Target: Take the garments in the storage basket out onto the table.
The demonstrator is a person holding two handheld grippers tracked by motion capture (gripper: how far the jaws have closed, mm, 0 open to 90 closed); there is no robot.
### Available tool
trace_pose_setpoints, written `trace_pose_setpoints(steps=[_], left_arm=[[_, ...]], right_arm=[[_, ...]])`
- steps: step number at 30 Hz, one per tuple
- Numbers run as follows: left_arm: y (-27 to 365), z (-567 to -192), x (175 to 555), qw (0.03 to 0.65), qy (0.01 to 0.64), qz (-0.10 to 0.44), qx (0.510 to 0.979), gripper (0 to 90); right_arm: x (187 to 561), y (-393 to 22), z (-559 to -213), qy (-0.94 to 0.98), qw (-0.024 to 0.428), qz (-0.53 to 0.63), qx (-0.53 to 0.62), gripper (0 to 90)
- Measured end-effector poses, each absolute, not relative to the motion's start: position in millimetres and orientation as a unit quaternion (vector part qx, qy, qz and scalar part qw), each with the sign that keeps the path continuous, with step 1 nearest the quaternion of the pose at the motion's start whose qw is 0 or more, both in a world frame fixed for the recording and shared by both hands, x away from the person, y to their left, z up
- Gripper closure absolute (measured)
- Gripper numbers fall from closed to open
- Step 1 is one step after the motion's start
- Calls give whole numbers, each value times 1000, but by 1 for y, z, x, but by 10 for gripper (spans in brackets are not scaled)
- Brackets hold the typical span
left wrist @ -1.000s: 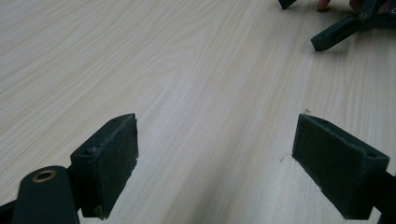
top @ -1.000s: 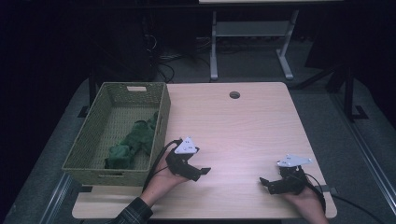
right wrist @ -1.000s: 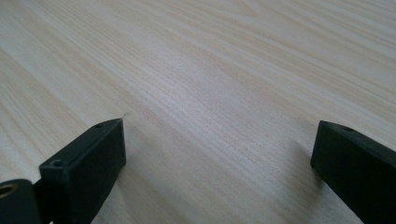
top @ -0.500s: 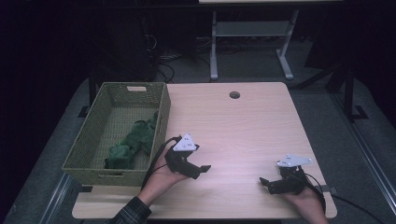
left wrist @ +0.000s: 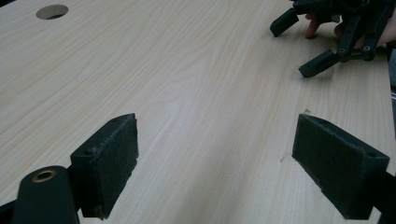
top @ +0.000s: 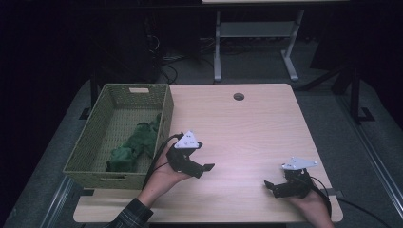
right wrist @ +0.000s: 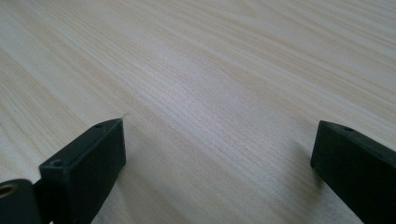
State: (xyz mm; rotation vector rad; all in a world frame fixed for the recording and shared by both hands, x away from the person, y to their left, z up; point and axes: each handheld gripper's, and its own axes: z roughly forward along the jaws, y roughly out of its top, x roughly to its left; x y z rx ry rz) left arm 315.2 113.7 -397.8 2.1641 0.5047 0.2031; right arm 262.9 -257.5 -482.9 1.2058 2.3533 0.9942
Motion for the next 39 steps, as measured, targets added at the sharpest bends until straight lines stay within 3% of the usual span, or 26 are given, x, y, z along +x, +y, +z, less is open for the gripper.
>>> trace_pose_setpoints(steps=[39], left_arm=[[150, -335, 350, 423, 204, 109, 876, 141]], right_arm=[[263, -258, -483, 822, 159, 347, 422, 29]])
